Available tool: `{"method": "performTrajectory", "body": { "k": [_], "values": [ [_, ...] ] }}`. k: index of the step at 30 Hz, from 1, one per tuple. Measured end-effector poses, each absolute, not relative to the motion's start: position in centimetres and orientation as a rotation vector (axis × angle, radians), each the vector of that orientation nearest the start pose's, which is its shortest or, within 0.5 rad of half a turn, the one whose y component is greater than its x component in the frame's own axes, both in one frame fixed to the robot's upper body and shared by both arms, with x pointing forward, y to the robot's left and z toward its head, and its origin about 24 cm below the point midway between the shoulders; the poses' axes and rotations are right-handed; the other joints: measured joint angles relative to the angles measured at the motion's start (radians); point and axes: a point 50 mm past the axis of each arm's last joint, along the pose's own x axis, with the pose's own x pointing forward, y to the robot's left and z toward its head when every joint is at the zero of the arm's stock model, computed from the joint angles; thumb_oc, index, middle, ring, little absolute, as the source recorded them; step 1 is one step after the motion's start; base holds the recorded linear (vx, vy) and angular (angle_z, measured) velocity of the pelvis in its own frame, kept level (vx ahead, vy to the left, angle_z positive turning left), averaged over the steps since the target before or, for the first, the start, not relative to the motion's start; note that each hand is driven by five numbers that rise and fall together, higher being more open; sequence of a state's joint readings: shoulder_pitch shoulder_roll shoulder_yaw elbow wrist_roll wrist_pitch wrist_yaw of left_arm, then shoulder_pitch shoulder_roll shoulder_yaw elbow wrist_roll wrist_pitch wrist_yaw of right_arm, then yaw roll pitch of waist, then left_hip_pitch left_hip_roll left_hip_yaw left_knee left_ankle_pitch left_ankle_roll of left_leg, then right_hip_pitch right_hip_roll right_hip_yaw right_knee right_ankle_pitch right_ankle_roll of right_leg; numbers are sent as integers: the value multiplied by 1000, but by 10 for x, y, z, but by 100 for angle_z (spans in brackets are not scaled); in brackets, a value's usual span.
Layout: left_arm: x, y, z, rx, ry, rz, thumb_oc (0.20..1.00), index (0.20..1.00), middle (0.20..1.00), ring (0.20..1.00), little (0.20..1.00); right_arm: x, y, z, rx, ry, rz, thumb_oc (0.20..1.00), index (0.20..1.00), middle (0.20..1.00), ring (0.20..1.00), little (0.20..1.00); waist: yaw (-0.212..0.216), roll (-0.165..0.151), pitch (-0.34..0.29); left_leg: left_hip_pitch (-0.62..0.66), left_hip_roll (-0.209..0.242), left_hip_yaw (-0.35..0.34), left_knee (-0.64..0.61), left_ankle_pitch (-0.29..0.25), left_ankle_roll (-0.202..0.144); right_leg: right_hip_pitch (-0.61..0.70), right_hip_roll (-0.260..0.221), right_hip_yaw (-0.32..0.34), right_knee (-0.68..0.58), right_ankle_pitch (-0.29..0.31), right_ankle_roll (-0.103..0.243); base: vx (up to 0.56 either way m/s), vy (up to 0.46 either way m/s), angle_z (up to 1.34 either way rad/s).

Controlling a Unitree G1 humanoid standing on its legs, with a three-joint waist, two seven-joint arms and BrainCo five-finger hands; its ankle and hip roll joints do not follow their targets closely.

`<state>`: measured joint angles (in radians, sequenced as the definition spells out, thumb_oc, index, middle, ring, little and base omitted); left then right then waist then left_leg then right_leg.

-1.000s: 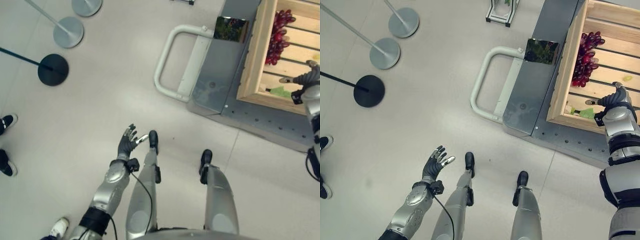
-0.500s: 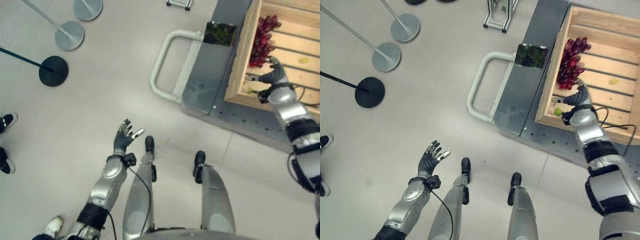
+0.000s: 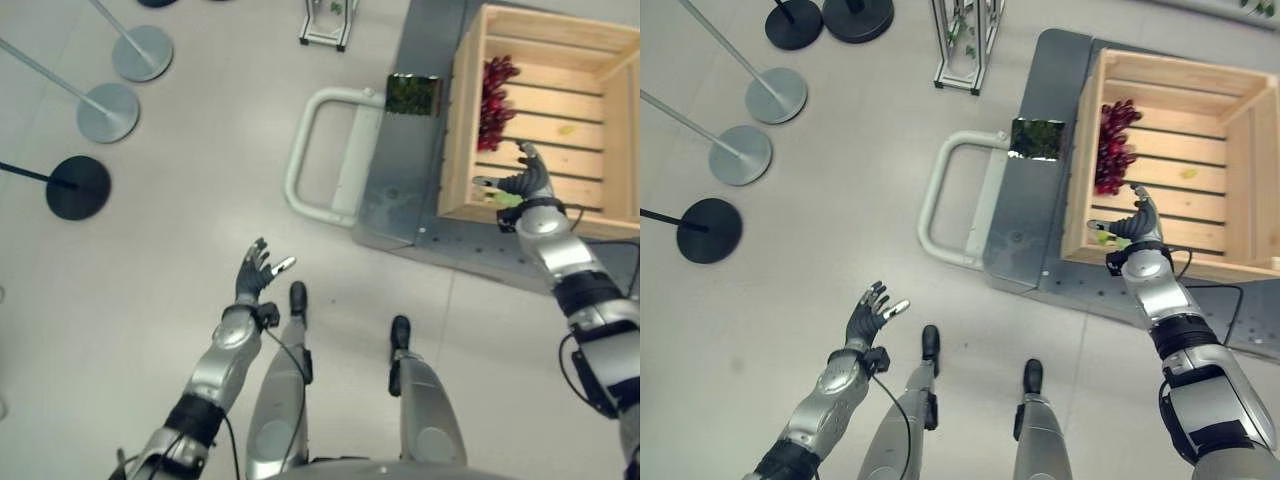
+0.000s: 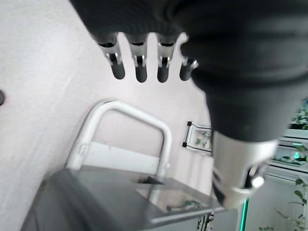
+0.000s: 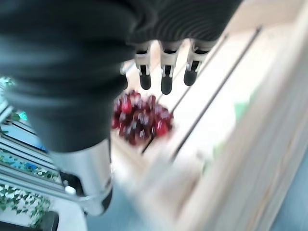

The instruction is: Pick up the fruits from the basket on one side to the basket on the other side

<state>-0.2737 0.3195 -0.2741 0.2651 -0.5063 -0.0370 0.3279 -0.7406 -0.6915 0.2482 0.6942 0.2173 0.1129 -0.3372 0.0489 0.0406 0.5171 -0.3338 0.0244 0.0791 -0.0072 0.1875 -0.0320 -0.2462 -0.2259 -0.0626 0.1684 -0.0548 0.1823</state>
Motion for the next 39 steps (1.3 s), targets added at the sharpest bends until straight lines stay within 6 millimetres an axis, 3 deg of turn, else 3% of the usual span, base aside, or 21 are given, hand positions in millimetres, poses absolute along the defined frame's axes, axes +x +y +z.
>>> {"method": "performTrajectory", "body": {
  "k": [5,6,8,9,10,13,17,20,31,39],
  "values": [
    [297,168,41,-86,99,107,1000,1000,1000,1000,1000,364,-289,145,-527,22,-443,1000,1000,1000,1000,1000,-13,-10,5,15,-19,10,13,-24,21,-64,-15,1,146,-2,6,47,183,-12],
    [296,170,39,-82,103,110,1000,1000,1000,1000,1000,364,-288,145,-525,24,-441,1000,1000,1000,1000,1000,-9,-26,6,23,-13,24,-6,-21,24,-115,-23,7,198,-3,7,97,42,-31],
    [294,175,38,-70,108,122,1000,1000,1000,1000,1000,365,-288,146,-525,24,-442,1000,1000,1000,1000,1000,-10,-63,5,25,-23,50,-35,-5,23,-106,-28,2,89,-7,0,119,-8,-42],
    [293,178,38,-72,108,133,1000,1000,1000,1000,1000,367,-287,150,-520,11,-441,1000,1000,1000,1000,1000,-10,-63,5,25,-15,53,-53,3,20,-112,-22,-3,60,14,4,99,-59,-63],
    [291,181,34,-77,120,150,1000,1000,1000,1000,1000,369,-286,155,-516,1,-446,1000,1000,1000,1000,1000,-13,-62,6,16,-4,51,-71,21,9,-90,3,-6,-28,77,2,55,-58,-50],
    [288,181,31,-80,133,157,1000,1000,1000,1000,1000,369,-287,156,-517,-10,-447,1000,1000,1000,1000,1000,-52,-61,6,8,0,36,-76,28,7,-52,18,-20,-108,115,-4,84,-46,-1],
    [287,174,29,-109,135,156,1000,1000,1000,1000,1000,371,-295,160,-523,9,-481,1000,1000,1000,1000,1000,-59,-56,6,2,5,24,-78,32,2,-33,28,-28,-154,124,-8,61,-75,3],
    [286,168,29,-135,135,144,1000,1000,1000,1000,1000,366,-318,166,-548,38,-550,1000,1000,1000,1000,1000,-57,-34,8,-20,7,-3,-78,33,0,-30,27,-56,-175,128,-12,73,-79,18],
    [286,168,29,-132,135,143,1000,1000,1000,1000,1000,353,-354,166,-473,107,-677,1000,1000,1000,1000,1000,-35,-17,10,-31,3,-30,-78,29,-5,-6,29,-82,-214,128,-8,20,-51,8],
    [285,168,31,-116,126,128,1000,1000,1000,1000,1000,369,-342,197,-572,73,-631,1000,1000,1000,1000,1000,-32,-11,10,-91,3,-31,-78,32,-8,-66,34,-79,-218,141,-17,1,-7,-2]
  ]
}}
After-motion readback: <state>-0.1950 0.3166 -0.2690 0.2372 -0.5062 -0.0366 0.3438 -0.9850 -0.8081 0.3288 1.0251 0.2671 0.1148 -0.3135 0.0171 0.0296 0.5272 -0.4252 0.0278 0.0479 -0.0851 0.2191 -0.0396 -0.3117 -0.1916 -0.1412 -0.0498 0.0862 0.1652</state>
